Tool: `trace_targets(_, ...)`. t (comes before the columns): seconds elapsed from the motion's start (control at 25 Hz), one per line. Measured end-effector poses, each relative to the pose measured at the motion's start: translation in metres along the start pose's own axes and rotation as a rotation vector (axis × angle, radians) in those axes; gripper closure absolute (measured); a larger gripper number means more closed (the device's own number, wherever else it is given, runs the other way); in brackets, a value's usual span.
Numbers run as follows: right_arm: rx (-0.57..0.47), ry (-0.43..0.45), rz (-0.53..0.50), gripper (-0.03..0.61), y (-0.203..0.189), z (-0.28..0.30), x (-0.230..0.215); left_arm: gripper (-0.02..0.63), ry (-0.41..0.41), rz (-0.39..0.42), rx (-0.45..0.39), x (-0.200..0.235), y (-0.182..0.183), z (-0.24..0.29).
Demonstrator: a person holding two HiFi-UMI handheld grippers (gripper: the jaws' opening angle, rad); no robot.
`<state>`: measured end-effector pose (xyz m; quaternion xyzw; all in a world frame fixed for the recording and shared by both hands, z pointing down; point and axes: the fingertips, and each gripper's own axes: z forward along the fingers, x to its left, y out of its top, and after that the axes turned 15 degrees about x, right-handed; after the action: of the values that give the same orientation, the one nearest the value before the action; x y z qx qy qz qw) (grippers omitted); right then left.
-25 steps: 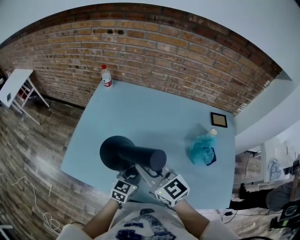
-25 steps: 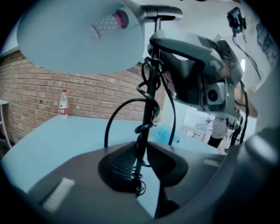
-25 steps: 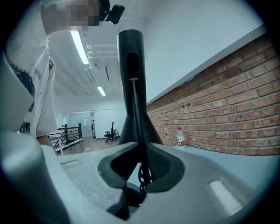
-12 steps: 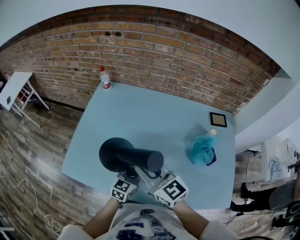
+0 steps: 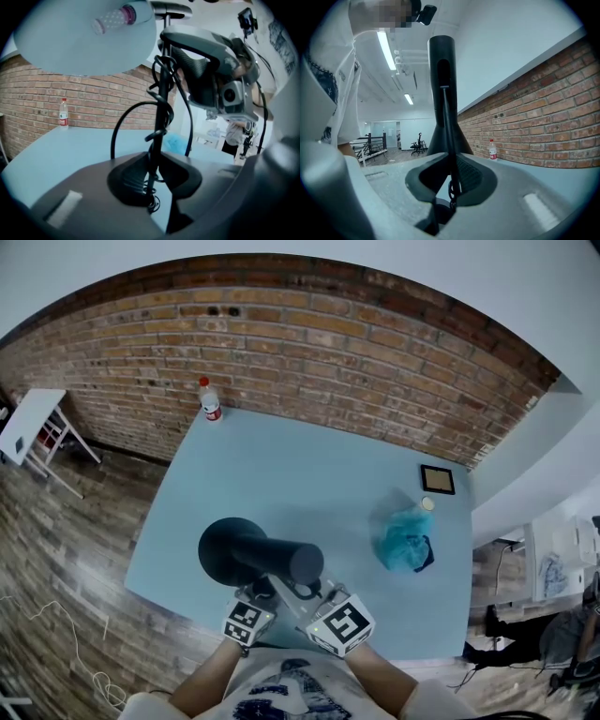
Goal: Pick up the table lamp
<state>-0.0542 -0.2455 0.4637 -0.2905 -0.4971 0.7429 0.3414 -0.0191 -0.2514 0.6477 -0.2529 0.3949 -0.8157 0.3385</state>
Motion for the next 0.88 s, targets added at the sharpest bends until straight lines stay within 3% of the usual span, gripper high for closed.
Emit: trace_targets(0.88,0.002,-0.003,0.014,0.541,0.009,-0.015,-0.003,0.549,0.019,0.036,0.044,-0.010,0.009,-0.010)
